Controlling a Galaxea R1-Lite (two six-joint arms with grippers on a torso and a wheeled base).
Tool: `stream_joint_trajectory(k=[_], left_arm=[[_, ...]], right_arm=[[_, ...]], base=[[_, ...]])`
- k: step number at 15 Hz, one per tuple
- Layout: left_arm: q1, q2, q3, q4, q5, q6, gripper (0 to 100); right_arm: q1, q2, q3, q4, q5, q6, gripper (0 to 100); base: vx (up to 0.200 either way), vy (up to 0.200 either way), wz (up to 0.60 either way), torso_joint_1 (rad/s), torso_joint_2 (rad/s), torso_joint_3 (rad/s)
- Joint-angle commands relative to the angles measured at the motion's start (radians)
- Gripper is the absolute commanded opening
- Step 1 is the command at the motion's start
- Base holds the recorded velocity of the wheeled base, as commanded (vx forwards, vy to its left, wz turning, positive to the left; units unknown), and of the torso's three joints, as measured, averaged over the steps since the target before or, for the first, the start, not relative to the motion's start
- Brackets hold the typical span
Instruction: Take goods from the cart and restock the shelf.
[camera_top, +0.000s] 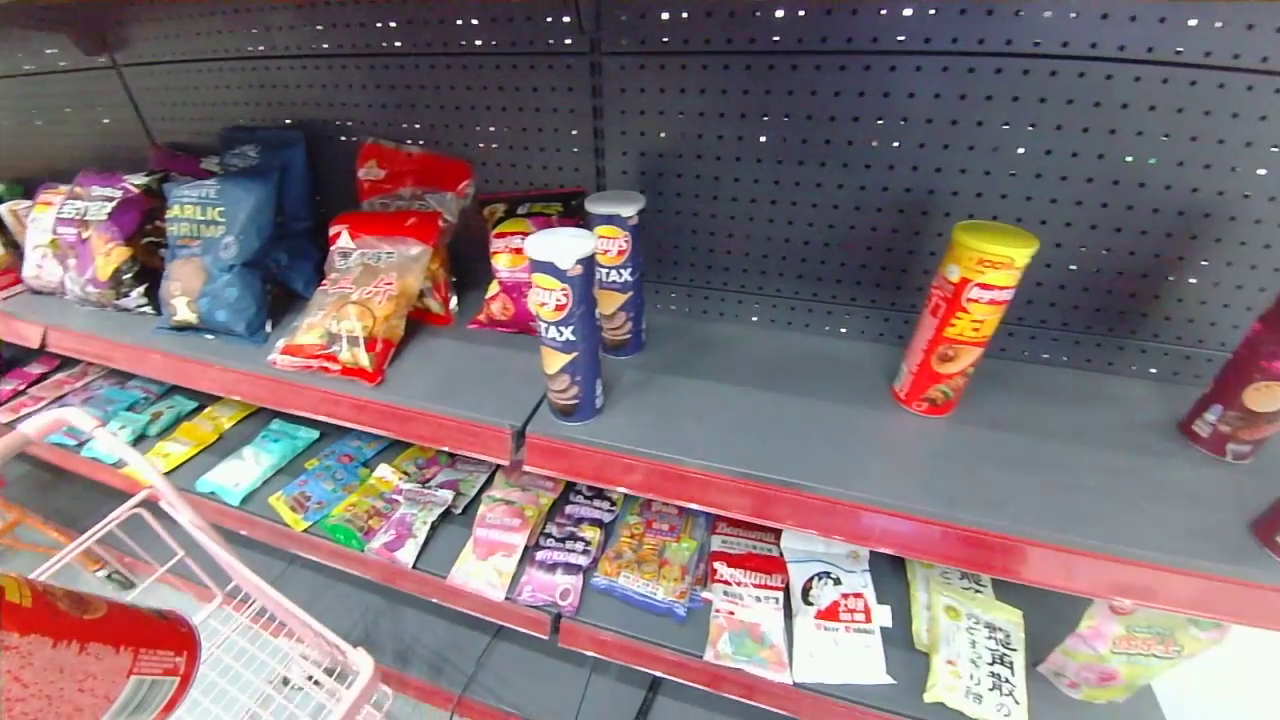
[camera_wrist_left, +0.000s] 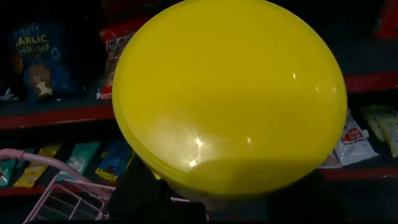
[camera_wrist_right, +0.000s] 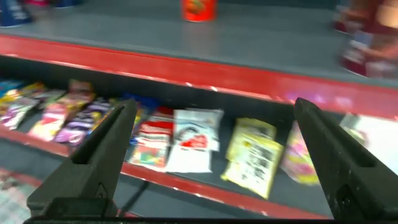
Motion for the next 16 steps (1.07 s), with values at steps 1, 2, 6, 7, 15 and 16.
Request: stream_joint_trajectory(k=[1,2,6,7,15,16], left_arm=[[-0.001,0.002,0.001,0.000,-0.001,0.000,0],[-0.001,-0.004,0.008,0.000,-0.001,0.000,0],[-0.002,-0.047,0.052,-0.002,-0.001,0.002,0],[-0.002,-0.050,0.052,-0.002,-0.001,0.002,0],[-0.010,-0.116,0.118,-0.002,-0.019,0.014,0],[-0.010,-0.119,0.123,-0.002,-0.019,0.014,0]], right_arm=[[0.000,0.001,0.000,0.000,0.001,0.000,100],[0.000,0.001,0.000,0.000,0.001,0.000,100],[0.000,0.001,0.000,0.000,0.001,-0.002,100],[0.000,0.001,0.000,0.000,0.001,-0.003,100],[0.000,0.001,0.000,0.000,0.004,-0.008,100],[0.000,0.001,0.000,0.000,0.004,-0.008,100]], base=[[0.000,0.000,-0.60,0.002,0.00,0.007],[0.000,0.000,0.00,0.000,0.00,0.000],[0.000,0.000,0.00,0.000,0.00,0.000],[0.000,0.000,0.00,0.000,0.00,0.000],[0.000,0.000,0.00,0.000,0.00,0.000],[0.000,0.000,0.00,0.000,0.00,0.000]])
